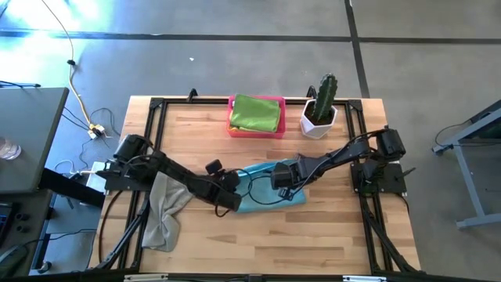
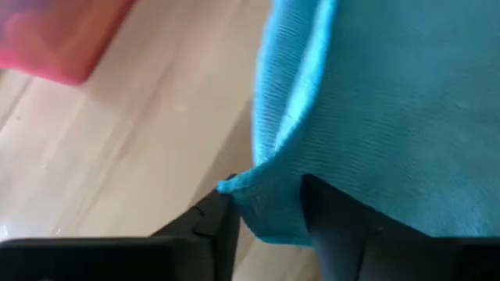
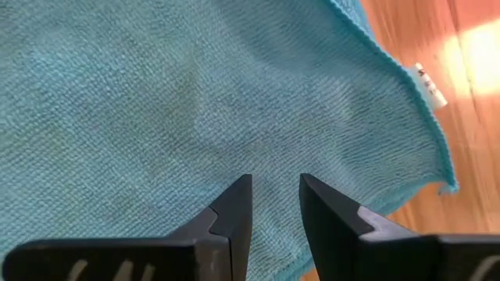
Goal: Fold microfiber towels
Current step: Fold the blue microfiber cloth on the table
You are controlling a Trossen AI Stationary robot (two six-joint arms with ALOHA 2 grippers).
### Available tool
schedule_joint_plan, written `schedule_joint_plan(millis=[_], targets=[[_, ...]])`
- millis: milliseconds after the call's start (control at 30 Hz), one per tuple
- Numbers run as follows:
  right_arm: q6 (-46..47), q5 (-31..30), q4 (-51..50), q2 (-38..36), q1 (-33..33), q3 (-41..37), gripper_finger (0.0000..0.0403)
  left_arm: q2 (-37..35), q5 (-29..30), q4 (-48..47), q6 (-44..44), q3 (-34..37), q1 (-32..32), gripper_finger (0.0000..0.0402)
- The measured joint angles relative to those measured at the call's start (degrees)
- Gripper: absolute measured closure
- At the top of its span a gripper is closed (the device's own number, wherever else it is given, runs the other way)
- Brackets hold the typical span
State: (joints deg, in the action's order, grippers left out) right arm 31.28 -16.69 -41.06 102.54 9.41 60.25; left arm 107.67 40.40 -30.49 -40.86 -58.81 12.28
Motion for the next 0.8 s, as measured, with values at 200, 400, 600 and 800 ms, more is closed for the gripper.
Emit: schedule_joint_plan(millis=[200, 400, 600, 800], targets=[[-0.15, 2.89, -0.24, 0.0, 0.0, 0.0, 0.0302, 0.05, -3.04, -1.1, 2.81, -0.92, 0.09, 0.0238], [-0.13, 8.36, -0.84, 0.0, 0.29, 0.0, 0.0302, -0.12, -3.33, -11.54, 8.0, -6.01, -0.43, 0.0234], [1.91, 8.79, -2.71, -0.04, 1.42, 0.0, 0.0302, -0.12, -10.31, -17.28, 16.98, -10.07, -0.76, 0.0233], [2.59, 8.84, -5.9, -0.04, 2.65, 0.0, 0.0302, -0.12, -20.56, -17.31, 26.72, -14.13, 0.0, 0.0233]])
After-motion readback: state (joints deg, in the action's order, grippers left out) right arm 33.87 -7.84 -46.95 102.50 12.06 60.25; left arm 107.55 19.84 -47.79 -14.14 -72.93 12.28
